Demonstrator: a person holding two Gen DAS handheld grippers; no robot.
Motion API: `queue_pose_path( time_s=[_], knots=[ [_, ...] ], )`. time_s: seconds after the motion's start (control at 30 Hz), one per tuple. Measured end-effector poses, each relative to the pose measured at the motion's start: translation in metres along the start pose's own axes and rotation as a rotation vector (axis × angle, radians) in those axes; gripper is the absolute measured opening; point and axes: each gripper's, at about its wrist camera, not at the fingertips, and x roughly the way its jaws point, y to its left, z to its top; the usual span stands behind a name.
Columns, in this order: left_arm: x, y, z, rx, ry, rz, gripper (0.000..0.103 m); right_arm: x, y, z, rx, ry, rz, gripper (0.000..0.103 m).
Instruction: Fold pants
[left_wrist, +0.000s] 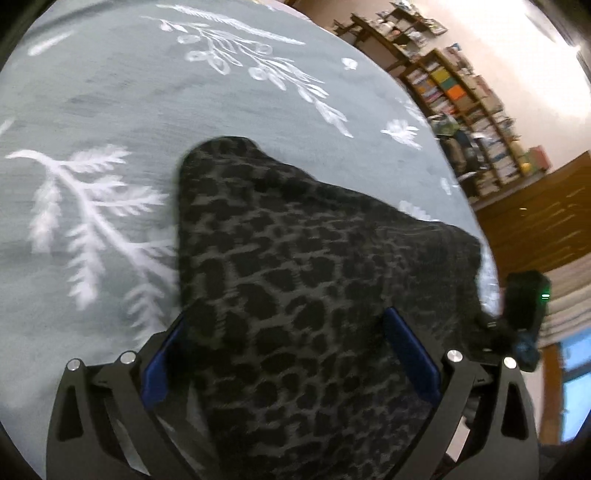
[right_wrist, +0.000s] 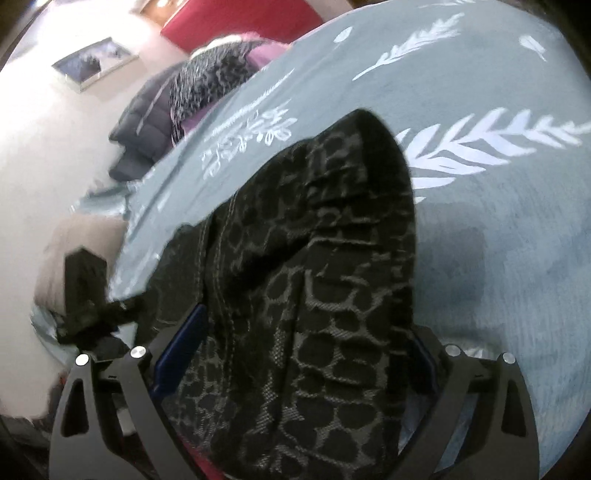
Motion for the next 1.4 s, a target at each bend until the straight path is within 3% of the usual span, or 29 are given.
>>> queue_pose_path(
  time_s=[0.1, 0.23, 0.37, 0.4, 0.43, 0.47, 0.53, 0.83, 1.03, 1.4],
  knots=[
    [0.005, -0.005, 0.002, 0.011, 0.014, -0.042, 0.095, 0.001, 0.003, 0.000, -0.030, 0.025, -0.006, 0.097],
    [0.005, -0.005, 0.001, 0.007, 0.014, -0.096, 0.086, -0.002, 0.001, 0.001, -0.028, 0.048, 0.048, 0.096],
    [-0.002, 0.006, -0.001, -0.016, -0.004, -0.122, 0.065, -0.005, -0.007, 0.001, -0.012, 0.050, 0.094, 0.093],
    [-0.004, 0.007, -0.002, -0.017, -0.008, -0.130, 0.060, -0.006, -0.008, 0.001, -0.008, 0.048, 0.095, 0.090],
    [-0.006, 0.009, -0.003, -0.017, -0.016, -0.129, 0.057, -0.007, -0.010, 0.001, -0.007, 0.045, 0.085, 0.082],
    [-0.008, 0.010, -0.003, -0.021, -0.019, -0.133, 0.054, -0.009, -0.012, 0.001, 0.000, 0.034, 0.064, 0.065],
    [-0.013, 0.012, -0.003, -0.027, -0.030, -0.153, 0.048, -0.012, -0.018, 0.001, 0.042, 0.025, 0.103, 0.050],
    [-0.041, -0.004, 0.008, 0.043, -0.117, -0.181, 0.032, -0.032, 0.009, 0.017, -0.044, -0.050, 0.097, 0.041],
    [-0.049, -0.017, 0.048, 0.098, -0.178, -0.138, 0.032, -0.027, 0.031, 0.055, -0.114, -0.086, 0.112, 0.037],
    [-0.040, 0.012, 0.167, 0.085, -0.272, -0.080, 0.032, 0.042, 0.062, 0.183, -0.175, -0.136, 0.117, 0.037]
  ],
)
